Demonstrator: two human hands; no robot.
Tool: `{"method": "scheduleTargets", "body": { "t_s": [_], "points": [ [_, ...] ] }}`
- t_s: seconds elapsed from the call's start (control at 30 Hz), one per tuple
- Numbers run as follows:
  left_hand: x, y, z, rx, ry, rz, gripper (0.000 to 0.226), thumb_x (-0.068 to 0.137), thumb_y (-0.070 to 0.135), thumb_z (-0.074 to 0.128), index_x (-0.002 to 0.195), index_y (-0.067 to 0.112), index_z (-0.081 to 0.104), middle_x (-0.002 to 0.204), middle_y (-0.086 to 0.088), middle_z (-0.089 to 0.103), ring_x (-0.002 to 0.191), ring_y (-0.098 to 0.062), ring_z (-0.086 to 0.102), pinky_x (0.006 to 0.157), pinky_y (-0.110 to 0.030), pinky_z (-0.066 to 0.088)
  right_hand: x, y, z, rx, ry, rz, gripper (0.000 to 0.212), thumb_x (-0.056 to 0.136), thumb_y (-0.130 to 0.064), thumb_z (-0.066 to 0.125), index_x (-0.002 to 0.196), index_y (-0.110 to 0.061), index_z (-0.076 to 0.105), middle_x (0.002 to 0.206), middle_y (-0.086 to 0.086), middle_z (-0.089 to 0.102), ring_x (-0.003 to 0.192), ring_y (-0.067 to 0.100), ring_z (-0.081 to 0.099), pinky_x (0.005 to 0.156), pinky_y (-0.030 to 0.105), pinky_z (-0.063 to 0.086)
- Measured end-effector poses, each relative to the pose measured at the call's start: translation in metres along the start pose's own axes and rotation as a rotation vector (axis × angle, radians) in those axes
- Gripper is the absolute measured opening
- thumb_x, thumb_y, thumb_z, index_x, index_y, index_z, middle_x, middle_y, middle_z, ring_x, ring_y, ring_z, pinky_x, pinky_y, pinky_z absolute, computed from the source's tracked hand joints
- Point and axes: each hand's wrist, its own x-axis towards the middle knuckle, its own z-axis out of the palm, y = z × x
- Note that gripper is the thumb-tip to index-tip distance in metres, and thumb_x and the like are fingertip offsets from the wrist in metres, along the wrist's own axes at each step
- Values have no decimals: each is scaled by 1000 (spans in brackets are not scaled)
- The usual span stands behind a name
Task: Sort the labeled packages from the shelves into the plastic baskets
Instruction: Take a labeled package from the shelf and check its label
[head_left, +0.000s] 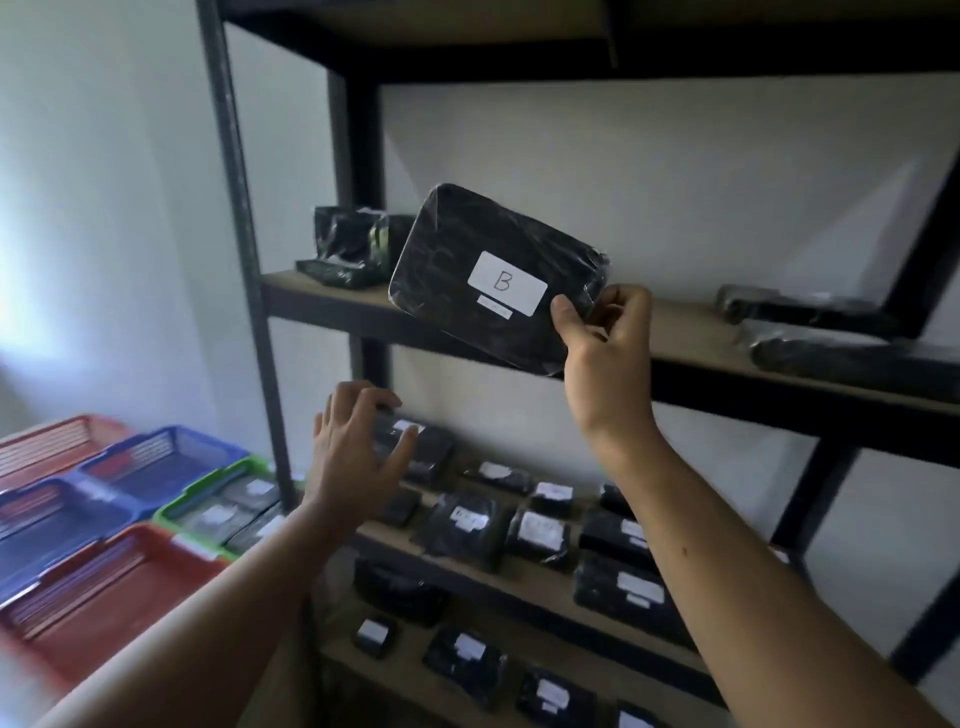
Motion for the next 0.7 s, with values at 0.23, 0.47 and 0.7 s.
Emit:
{"method": "scheduleTargets", "body": {
  "t_s": [0.23,0.47,0.7],
  "points": [
    [-83,-89,-34,85,-172,-257,36,82,38,71,115,30,60,120,5,46,102,-26,59,93,-56,54,-67,46,60,1,-145,123,27,100,-27,71,113,-17,49,98,-7,60,77,-6,58,74,17,49],
    [-134,-178,-65,109,-243,-437,42,84,31,84,118,35,61,126,4,49,102,-25,64,90,-54,56,-126,87,149,-63,-219,276,26,100,-30,71,109,-22,48,99,-2,60,85,6,61,76,21,48],
    [-146,-286,-119,105,-420,-514,48,84,36,78,129,29,61,131,4,45,102,-23,65,91,-49,59,-181,116,264,-76,-187,407,24,99,-24,73,107,-19,51,103,0,66,93,13,64,81,25,46]
  ]
}}
